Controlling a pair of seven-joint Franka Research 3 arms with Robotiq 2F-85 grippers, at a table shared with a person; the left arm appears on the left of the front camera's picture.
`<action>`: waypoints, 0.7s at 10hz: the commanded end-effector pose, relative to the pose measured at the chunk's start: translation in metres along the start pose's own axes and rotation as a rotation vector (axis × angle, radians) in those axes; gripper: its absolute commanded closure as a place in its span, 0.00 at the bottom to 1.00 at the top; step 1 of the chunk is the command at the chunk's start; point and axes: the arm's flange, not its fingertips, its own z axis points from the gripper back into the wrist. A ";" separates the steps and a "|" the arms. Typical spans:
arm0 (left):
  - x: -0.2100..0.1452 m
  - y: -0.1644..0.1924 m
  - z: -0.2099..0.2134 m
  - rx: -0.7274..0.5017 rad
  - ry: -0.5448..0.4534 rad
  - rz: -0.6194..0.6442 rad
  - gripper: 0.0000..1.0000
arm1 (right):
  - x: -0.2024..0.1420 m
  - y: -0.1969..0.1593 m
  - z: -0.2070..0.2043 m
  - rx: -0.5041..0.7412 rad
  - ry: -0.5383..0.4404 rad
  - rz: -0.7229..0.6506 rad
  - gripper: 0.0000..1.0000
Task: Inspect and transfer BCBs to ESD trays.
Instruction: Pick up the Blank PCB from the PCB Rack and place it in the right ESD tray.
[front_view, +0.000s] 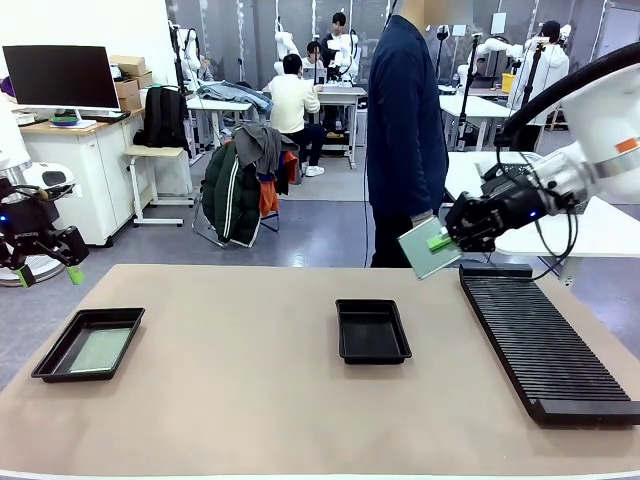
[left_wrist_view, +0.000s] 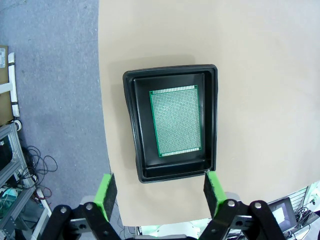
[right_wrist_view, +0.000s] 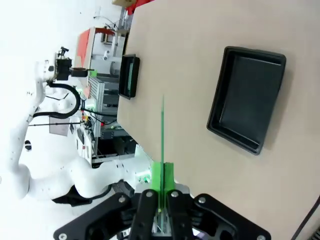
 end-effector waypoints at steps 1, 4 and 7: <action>-0.001 0.000 0.000 0.000 -0.007 0.003 0.07 | 0.001 -0.012 -0.032 0.041 -0.059 -0.016 0.97; -0.001 0.000 0.000 0.000 -0.007 0.003 0.07 | 0.003 -0.035 -0.082 0.081 -0.071 -0.012 0.97; -0.001 0.000 0.000 0.000 -0.007 0.003 0.07 | 0.006 -0.055 -0.115 0.078 -0.091 -0.033 0.97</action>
